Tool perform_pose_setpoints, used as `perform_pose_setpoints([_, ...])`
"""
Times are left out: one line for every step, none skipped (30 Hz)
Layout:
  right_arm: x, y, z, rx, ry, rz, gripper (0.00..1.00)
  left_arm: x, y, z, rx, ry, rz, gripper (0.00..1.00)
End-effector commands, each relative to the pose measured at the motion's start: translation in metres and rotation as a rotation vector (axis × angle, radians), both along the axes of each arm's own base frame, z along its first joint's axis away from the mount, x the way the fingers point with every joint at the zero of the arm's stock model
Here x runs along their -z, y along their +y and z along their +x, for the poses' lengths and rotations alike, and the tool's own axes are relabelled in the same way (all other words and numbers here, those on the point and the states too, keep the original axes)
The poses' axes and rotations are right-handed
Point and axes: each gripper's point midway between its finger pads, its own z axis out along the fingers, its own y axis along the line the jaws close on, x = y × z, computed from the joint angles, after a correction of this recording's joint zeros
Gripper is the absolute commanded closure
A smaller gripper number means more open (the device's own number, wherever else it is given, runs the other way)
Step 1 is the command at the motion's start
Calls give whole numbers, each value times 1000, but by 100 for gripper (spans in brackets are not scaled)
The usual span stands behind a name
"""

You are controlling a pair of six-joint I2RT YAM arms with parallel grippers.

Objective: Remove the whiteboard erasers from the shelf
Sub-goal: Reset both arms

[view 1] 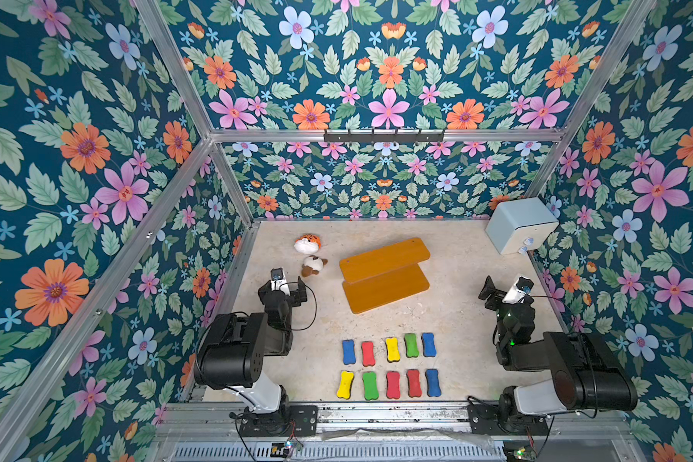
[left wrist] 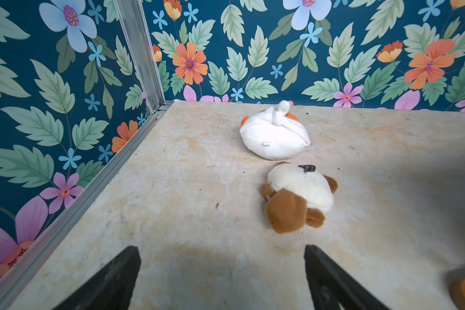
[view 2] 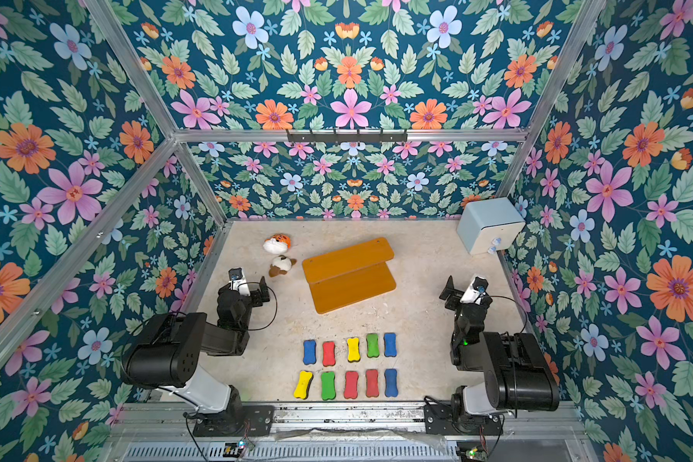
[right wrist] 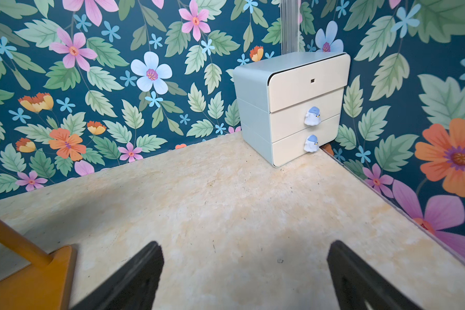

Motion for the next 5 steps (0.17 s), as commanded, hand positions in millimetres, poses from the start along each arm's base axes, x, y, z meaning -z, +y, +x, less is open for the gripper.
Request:
perform_pose_setpoints([0, 4, 2, -24, 4, -8, 1, -6, 3, 1, -17, -23, -9, 1])
perform_pose_setpoints([0, 4, 1, -24, 3, -8, 1, -6, 3, 1, -17, -24, -9, 1])
perform_pose_setpoints([0, 4, 1, -25, 0, -9, 1, -6, 3, 1, -17, -23, -9, 1])
perform_pose_setpoints([0, 4, 0, -26, -2, -9, 1, -6, 2, 2, -15, -25, -9, 1])
perform_pose_setpoints([-1, 4, 0, -26, -4, -8, 1, -6, 3, 2, -16, -25, -9, 1])
